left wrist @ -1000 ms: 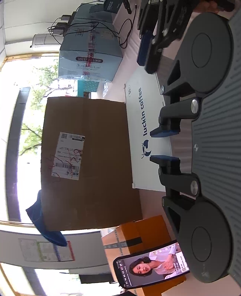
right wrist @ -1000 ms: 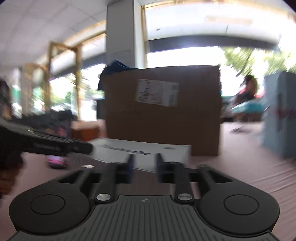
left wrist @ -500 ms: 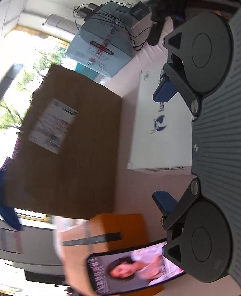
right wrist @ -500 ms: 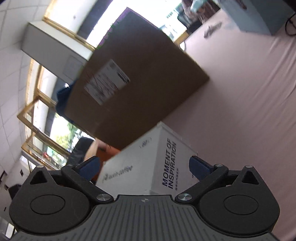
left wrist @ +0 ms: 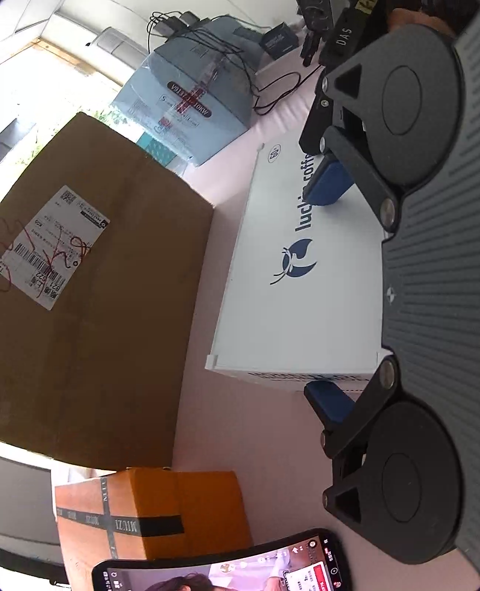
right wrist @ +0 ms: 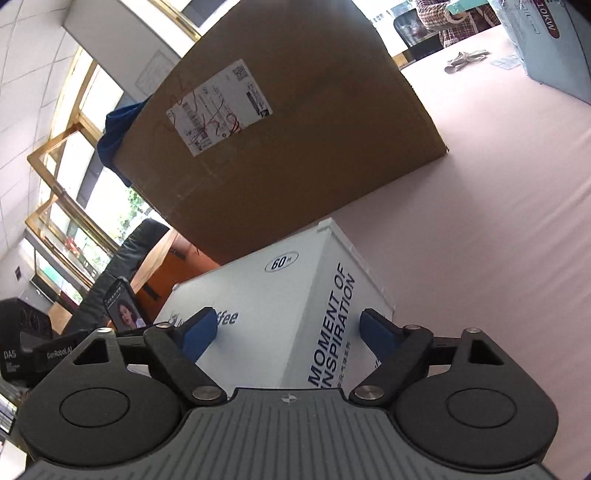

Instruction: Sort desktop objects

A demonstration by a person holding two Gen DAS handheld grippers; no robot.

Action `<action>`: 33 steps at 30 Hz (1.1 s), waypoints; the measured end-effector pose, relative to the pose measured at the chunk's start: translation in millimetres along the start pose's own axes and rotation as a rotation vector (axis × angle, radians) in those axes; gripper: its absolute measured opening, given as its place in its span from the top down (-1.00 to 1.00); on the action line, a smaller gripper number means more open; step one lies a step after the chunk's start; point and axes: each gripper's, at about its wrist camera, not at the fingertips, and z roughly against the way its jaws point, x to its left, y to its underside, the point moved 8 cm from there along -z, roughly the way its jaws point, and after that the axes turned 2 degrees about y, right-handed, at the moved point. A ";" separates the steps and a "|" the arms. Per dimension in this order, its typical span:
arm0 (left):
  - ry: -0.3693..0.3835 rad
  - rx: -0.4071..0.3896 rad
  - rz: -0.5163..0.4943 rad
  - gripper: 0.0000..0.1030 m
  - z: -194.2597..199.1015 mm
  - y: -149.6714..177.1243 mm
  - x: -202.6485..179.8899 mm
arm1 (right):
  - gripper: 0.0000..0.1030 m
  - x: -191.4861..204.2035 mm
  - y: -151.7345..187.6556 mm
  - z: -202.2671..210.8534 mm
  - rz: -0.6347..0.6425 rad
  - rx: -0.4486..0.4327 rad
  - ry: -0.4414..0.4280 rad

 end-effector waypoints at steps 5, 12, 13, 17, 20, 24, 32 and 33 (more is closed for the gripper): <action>-0.036 -0.022 0.028 -0.98 -4.6 -3.8 -1.8 | -0.44 -1.0 -15.0 -11.2 0.019 0.003 0.016; -0.077 -0.063 0.059 -0.99 -15.8 -14.9 1.3 | -0.45 -4.8 -39.4 -39.2 0.025 -0.007 0.033; -0.079 -0.067 0.057 -0.99 -17.0 -16.6 2.2 | -0.45 -5.2 -40.3 -41.0 0.024 -0.011 0.034; -0.085 -0.088 0.047 -1.00 -20.0 -20.9 4.7 | -0.47 -3.7 -39.8 -43.2 0.034 -0.029 0.046; -0.102 -0.101 0.035 -1.00 -16.9 -21.0 4.3 | -0.47 -5.1 -40.2 -43.6 0.024 -0.030 0.046; -0.126 -0.119 0.020 -1.00 -12.8 -21.1 3.7 | -0.54 -16.4 -40.7 -36.5 -0.128 -0.030 0.025; -0.317 -0.358 -0.210 -1.00 37.2 -18.8 -54.8 | -1.00 -26.5 -37.7 39.6 -0.017 -0.328 0.267; -0.303 -0.360 -0.228 -1.00 40.0 -16.5 -67.7 | -1.00 -25.3 -36.6 50.0 0.020 -0.361 0.291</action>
